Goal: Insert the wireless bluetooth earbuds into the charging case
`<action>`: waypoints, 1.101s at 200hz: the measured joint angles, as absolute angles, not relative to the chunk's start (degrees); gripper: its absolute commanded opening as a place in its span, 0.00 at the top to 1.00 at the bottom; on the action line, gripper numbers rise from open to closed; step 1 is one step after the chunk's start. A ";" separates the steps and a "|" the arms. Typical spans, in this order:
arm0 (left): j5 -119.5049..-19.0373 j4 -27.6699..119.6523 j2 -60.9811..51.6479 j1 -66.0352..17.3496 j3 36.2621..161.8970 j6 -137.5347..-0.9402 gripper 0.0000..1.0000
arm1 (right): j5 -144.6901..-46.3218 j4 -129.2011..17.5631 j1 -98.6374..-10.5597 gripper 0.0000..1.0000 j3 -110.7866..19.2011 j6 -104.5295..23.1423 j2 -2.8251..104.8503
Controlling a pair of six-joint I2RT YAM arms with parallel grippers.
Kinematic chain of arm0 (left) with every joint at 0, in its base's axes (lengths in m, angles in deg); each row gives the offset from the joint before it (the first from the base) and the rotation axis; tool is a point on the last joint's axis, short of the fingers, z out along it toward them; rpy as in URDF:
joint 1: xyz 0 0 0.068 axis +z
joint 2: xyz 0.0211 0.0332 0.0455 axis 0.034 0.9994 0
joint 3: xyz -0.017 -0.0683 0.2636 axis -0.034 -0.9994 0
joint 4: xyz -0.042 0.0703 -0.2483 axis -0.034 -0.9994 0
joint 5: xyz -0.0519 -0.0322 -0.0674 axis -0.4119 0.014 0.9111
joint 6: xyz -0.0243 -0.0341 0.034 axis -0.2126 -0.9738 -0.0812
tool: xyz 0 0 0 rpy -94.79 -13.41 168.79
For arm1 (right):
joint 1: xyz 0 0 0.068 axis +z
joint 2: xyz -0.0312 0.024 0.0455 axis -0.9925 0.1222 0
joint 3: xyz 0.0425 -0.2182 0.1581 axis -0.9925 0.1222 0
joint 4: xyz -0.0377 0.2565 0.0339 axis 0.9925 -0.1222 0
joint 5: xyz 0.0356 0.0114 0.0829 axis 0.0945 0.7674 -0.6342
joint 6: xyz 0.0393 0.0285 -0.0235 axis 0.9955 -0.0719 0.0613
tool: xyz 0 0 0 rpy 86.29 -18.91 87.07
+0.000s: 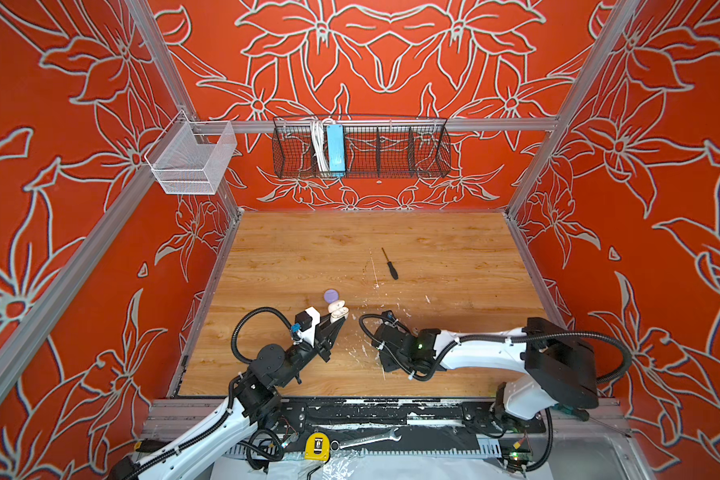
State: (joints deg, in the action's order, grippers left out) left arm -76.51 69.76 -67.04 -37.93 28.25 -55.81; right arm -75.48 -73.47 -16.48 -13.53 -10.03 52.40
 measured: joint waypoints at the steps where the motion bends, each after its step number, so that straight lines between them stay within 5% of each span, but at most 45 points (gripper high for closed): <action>1: -76.47 69.76 -67.00 -37.93 28.25 -55.77 1.00 | -75.48 -73.44 -16.48 0.75 -13.40 -9.99 52.27; 126: -66.65 74.00 -58.76 -37.93 30.43 -53.89 1.00 | -70.36 -64.57 -15.91 0.78 -3.83 -8.96 27.72; 220: -58.79 81.58 -58.10 -37.93 28.97 -51.29 1.00 | -57.40 -40.00 -2.97 0.81 -3.39 -23.65 18.91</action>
